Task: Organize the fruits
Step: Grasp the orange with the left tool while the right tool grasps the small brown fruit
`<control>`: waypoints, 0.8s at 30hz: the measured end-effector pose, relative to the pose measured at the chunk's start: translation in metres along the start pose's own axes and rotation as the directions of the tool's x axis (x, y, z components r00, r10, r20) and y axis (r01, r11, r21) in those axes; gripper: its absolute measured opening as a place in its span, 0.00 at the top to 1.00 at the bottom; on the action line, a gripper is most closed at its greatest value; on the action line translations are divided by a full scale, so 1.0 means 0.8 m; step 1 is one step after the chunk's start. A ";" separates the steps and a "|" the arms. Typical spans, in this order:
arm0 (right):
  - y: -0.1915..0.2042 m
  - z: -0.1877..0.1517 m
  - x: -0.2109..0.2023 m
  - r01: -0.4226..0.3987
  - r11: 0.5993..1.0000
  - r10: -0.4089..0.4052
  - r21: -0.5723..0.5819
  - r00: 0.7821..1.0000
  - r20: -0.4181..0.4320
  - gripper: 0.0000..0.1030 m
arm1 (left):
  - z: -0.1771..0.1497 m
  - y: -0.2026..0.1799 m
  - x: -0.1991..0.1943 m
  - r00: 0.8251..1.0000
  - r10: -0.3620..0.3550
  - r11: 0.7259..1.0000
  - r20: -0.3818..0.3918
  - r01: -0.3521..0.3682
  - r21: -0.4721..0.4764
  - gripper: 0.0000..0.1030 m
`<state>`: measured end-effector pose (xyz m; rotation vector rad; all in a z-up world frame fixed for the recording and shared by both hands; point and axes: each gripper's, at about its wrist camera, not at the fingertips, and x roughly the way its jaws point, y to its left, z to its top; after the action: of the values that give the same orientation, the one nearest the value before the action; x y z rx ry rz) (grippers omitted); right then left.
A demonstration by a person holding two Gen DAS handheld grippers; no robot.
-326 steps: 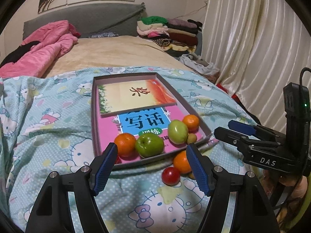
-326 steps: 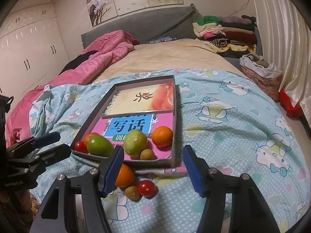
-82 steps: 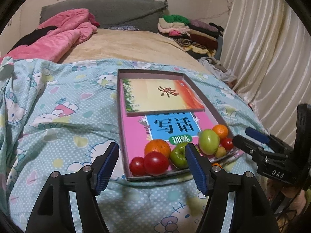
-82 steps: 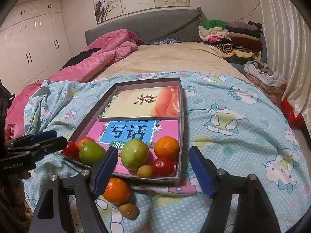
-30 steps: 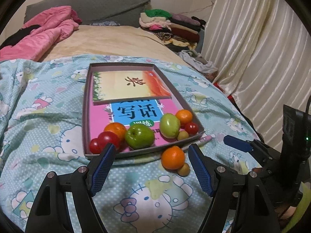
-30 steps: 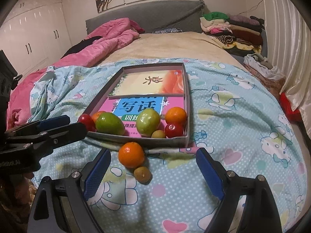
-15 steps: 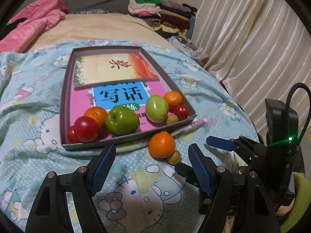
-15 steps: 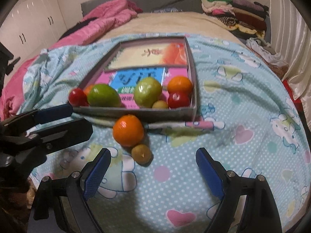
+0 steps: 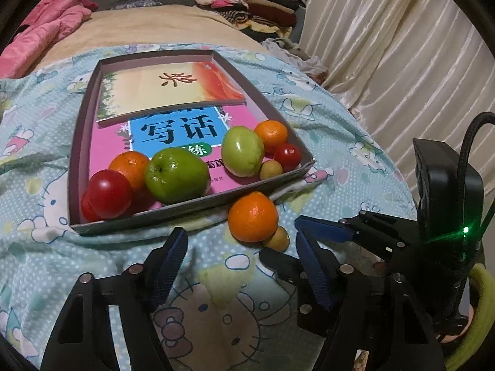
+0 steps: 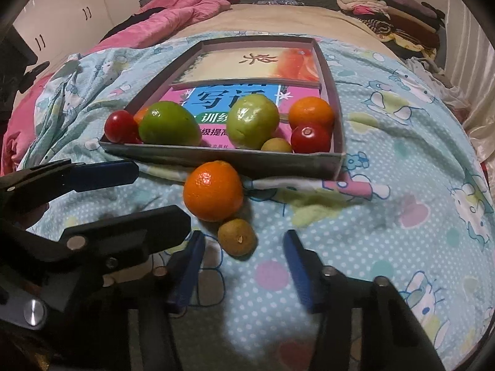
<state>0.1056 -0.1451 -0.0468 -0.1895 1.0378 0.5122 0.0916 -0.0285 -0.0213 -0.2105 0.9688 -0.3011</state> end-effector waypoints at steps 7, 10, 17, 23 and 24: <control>0.004 0.003 0.006 -0.010 1.000 0.010 -0.020 1.000 0.004 0.64 | 0.002 0.002 0.014 1.000 -0.011 1.000 -0.027 0.011 0.011 0.43; 0.010 0.002 0.009 -0.015 0.999 0.015 -0.042 1.000 -0.002 0.72 | 0.003 0.002 0.020 0.999 -0.028 1.000 -0.041 0.028 0.007 0.46; 0.010 0.005 0.016 -0.014 0.999 0.014 -0.050 1.000 -0.002 0.72 | 0.006 -0.006 0.033 0.998 -0.040 0.999 -0.055 0.041 0.026 0.46; 0.010 0.006 0.017 -0.013 0.998 0.013 -0.057 1.000 0.001 0.74 | 0.008 -0.010 0.043 0.997 -0.038 0.998 -0.070 0.041 0.044 0.50; 0.009 0.006 0.018 -0.014 0.998 0.014 -0.055 1.000 0.001 0.74 | 0.009 -0.009 0.045 0.997 -0.038 0.998 -0.073 0.042 0.045 0.50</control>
<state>0.1118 -0.1327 -0.0557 -0.2301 1.0248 0.5539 0.1153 -0.0476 -0.0430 -0.1776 1.0290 -0.3699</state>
